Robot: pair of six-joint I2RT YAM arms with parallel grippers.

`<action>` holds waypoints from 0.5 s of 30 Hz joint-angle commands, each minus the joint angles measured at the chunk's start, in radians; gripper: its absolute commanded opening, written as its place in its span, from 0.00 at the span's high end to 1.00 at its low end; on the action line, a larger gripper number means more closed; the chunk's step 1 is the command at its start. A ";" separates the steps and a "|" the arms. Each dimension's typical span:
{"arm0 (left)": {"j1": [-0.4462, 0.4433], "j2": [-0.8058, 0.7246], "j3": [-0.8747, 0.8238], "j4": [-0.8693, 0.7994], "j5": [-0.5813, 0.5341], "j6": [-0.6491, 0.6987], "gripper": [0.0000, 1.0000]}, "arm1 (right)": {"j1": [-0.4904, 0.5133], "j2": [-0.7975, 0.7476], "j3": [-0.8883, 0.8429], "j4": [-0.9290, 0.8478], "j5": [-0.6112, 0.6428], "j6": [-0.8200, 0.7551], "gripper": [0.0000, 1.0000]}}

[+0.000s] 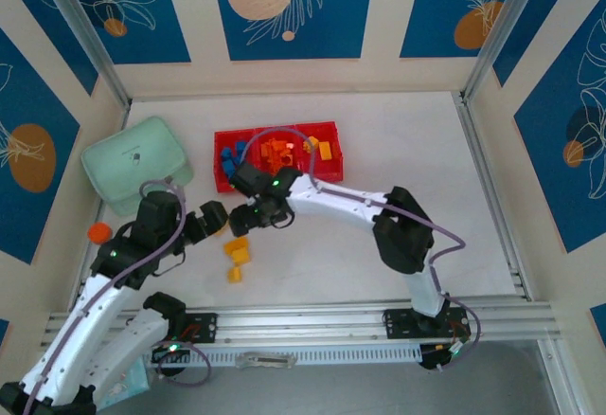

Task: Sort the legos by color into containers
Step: Pick up the lego from the bottom-center of the table.

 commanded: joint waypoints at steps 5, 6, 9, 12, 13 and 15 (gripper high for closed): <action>0.011 -0.084 -0.013 -0.137 -0.072 -0.058 0.01 | 0.057 0.132 0.123 -0.033 -0.012 0.052 0.11; 0.011 -0.093 -0.015 -0.144 -0.078 -0.065 0.01 | 0.061 0.154 0.146 -0.048 -0.005 0.055 0.10; 0.011 -0.114 -0.020 -0.163 -0.092 -0.079 0.01 | 0.067 0.204 0.195 -0.069 0.017 0.060 0.08; 0.011 -0.131 -0.026 -0.168 -0.100 -0.089 0.01 | 0.076 0.244 0.229 -0.076 0.037 0.054 0.08; 0.010 -0.133 -0.027 -0.168 -0.103 -0.091 0.01 | 0.078 0.258 0.244 -0.087 0.040 0.054 0.08; 0.011 -0.134 -0.028 -0.173 -0.109 -0.094 0.01 | 0.082 0.279 0.266 -0.097 0.047 0.050 0.08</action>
